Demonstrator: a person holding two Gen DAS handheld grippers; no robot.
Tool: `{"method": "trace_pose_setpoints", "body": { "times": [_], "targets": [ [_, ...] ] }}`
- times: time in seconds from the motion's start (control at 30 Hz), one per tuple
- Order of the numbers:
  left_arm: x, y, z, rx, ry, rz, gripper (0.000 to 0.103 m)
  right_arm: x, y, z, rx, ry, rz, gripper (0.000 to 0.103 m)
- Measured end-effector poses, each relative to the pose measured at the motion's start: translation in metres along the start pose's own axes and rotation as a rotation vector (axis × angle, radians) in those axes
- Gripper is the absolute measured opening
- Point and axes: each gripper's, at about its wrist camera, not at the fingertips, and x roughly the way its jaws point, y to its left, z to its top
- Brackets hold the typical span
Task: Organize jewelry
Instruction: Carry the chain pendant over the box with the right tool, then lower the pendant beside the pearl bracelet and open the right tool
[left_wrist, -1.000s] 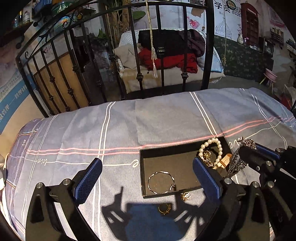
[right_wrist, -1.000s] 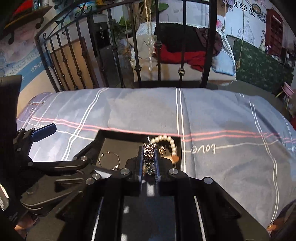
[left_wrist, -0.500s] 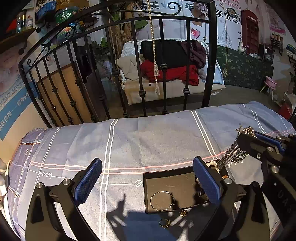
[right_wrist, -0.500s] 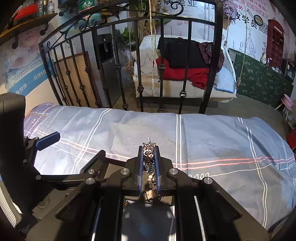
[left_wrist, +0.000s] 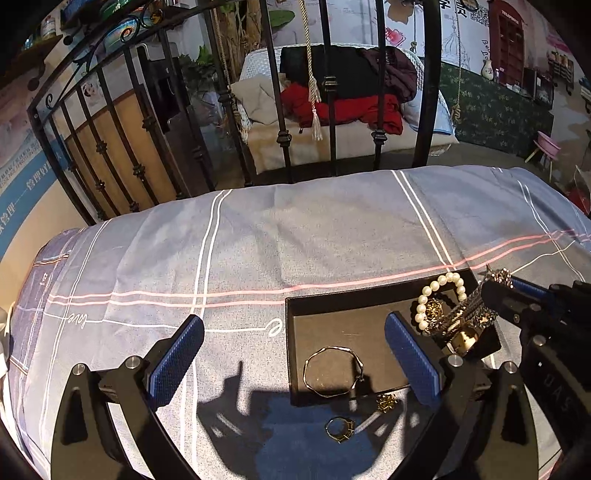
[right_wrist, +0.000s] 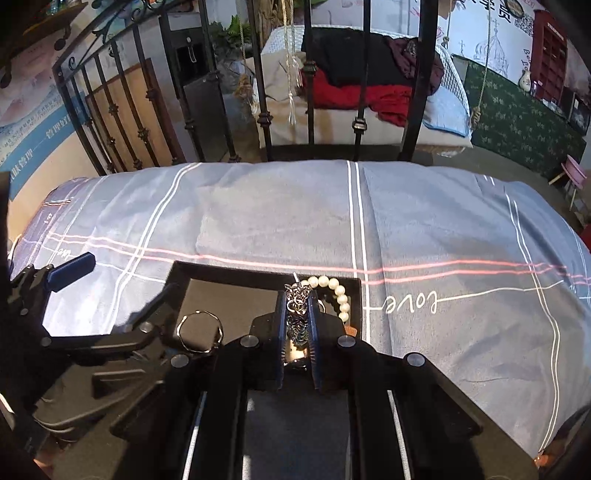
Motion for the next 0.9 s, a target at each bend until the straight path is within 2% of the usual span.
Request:
{"method": "trace_pose_setpoints", "body": {
  "times": [0.47,0.53,0.7,0.9],
  "targets": [
    [0.014,0.002,0.0,-0.011,0.013,0.003,0.097,0.023,0.001,-0.002,-0.008,0.025,-0.01,0.013],
    [0.014,0.001,0.0,-0.01,0.012,0.009,0.097,0.022,0.001,-0.001,-0.01,0.022,-0.02,0.017],
    [0.012,0.005,0.001,-0.024,0.013,0.017,0.097,0.017,-0.005,-0.001,0.01,0.005,-0.04,0.042],
    [0.0,0.005,0.002,-0.025,0.0,0.021,0.097,0.001,-0.006,-0.003,0.012,-0.033,-0.049,0.053]
  ]
}}
